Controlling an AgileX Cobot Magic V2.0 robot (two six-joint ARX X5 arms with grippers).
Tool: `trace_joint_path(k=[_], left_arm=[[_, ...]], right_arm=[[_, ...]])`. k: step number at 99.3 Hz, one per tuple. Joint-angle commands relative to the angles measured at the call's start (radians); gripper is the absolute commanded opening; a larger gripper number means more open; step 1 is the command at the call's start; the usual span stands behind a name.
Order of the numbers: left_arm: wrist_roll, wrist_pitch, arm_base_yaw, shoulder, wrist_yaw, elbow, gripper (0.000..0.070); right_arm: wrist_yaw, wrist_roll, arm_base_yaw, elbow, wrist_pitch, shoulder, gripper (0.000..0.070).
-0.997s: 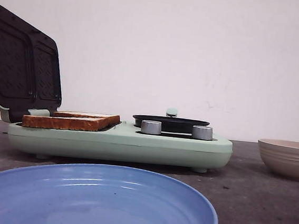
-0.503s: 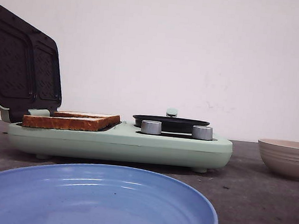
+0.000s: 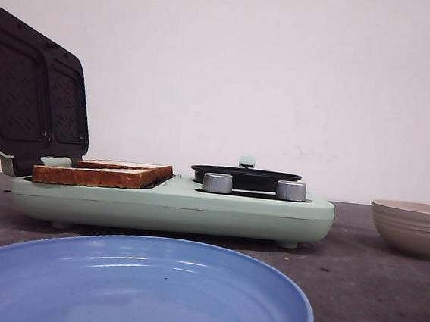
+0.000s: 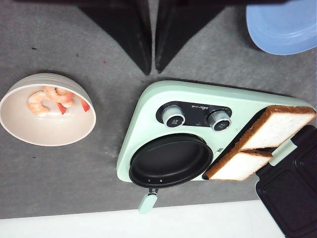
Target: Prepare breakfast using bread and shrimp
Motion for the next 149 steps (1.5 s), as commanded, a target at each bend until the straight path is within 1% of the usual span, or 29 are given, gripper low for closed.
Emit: trace_joint_path(k=[1, 25, 35, 53, 54, 55, 73, 77, 84, 90, 101, 116, 124, 139, 149], left_arm=[[0.02, 0.023, 0.004, 0.032, 0.01, 0.007, 0.0435], [0.01, 0.114, 0.004, 0.119, 0.048, 0.007, 0.0429], [0.0, 0.166, 0.004, 0.154, 0.077, 0.007, 0.0429], [-0.02, 0.22, 0.004, 0.205, 0.091, 0.007, 0.0414], [-0.02, 0.223, 0.004, 0.208, 0.093, 0.007, 0.0411], [-0.041, 0.303, 0.004, 0.261, 0.129, 0.007, 0.0347], [-0.066, 0.343, 0.004, 0.3, 0.162, 0.007, 0.0345], [-0.066, 0.344, 0.002, 0.305, 0.164, 0.007, 0.0331], [-0.064, 0.345, -0.004, 0.309, 0.172, 0.007, 0.0265], [-0.062, 0.345, -0.007, 0.31, 0.173, 0.007, 0.0244], [-0.061, 0.349, -0.008, 0.31, 0.172, 0.007, 0.0162], [-0.061, 0.352, -0.009, 0.31, 0.173, 0.007, 0.0004], [-0.056, 0.352, -0.011, 0.31, 0.173, 0.007, 0.0004], [-0.015, 0.352, -0.039, 0.31, 0.171, 0.007, 0.0004], [0.025, 0.343, -0.082, 0.31, 0.13, 0.007, 0.0005]], right_arm=[[-0.003, -0.005, 0.006, 0.01, 0.011, -0.002, 0.0001], [-0.003, -0.005, 0.006, 0.01, 0.011, -0.002, 0.0001], [-0.003, -0.005, 0.006, 0.01, 0.011, -0.002, 0.0], [-0.003, -0.005, 0.006, 0.01, 0.011, -0.002, 0.0001], [-0.003, -0.005, 0.006, 0.01, 0.011, -0.002, 0.0001], [-0.002, -0.005, 0.006, 0.01, 0.011, -0.002, 0.0], [-0.002, -0.005, 0.006, 0.01, 0.011, -0.002, 0.0001], [-0.002, -0.005, 0.006, 0.01, 0.011, -0.002, 0.0001], [-0.002, -0.005, 0.006, 0.01, 0.011, -0.002, 0.0001], [-0.002, -0.005, 0.006, 0.01, 0.011, -0.002, 0.0001], [-0.002, -0.005, 0.006, 0.01, 0.011, -0.002, 0.0001], [-0.002, -0.005, 0.006, 0.01, 0.011, -0.002, 0.0001], [-0.002, -0.005, 0.006, 0.01, 0.011, -0.002, 0.0001], [-0.003, -0.004, 0.006, 0.01, 0.011, -0.002, 0.0], [-0.002, -0.004, 0.006, 0.01, 0.011, -0.002, 0.0]])
